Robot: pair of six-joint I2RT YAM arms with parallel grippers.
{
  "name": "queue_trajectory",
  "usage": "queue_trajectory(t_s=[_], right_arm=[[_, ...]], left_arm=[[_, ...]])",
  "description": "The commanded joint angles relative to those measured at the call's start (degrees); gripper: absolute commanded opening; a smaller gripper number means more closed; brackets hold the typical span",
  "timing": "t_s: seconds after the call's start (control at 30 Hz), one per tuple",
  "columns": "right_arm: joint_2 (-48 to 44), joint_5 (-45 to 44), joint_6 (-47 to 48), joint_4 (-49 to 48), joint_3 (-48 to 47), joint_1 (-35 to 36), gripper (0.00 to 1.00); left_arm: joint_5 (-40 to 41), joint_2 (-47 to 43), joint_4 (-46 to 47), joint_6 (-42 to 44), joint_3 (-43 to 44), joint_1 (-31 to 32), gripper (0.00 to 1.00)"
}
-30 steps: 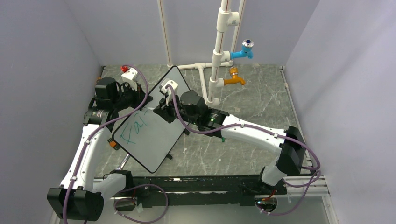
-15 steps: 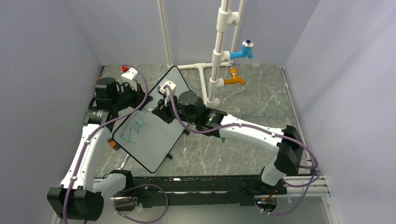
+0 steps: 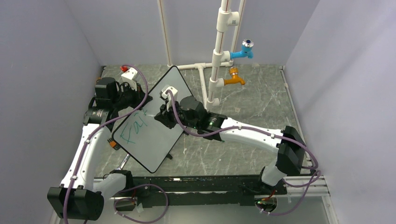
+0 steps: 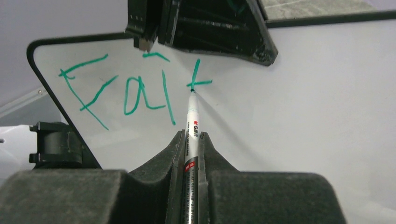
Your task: Write a sentence on the whiteboard
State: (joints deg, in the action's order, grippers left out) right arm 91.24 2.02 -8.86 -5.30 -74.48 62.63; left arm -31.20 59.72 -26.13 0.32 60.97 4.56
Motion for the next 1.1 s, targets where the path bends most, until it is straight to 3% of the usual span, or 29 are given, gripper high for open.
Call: queue_trajectory(t_s=[0.0, 0.3, 0.57, 1.07], right_arm=[[-0.71, -1.01, -0.57, -0.44, 2.66, 0.3, 0.0], [-1.49, -3.06, 0.21, 0.14, 4.87, 0.47, 0.0], [-0.76, -7.49, 5.23, 1.93, 1.19, 0.4, 0.0], [-1.71, -7.31, 5.99, 2.92, -1.95, 0.48, 0.0]], left_arm=[[3.32, 0.68, -4.07, 7.58, -2.76, 0.89, 0.0], [3.29, 0.57, -4.05, 7.57, -2.78, 0.89, 0.0], [3.3, 0.39, -4.06, 7.59, -2.81, 0.89, 0.0], [3.34, 0.4, -3.95, 7.53, -2.91, 0.89, 0.0]])
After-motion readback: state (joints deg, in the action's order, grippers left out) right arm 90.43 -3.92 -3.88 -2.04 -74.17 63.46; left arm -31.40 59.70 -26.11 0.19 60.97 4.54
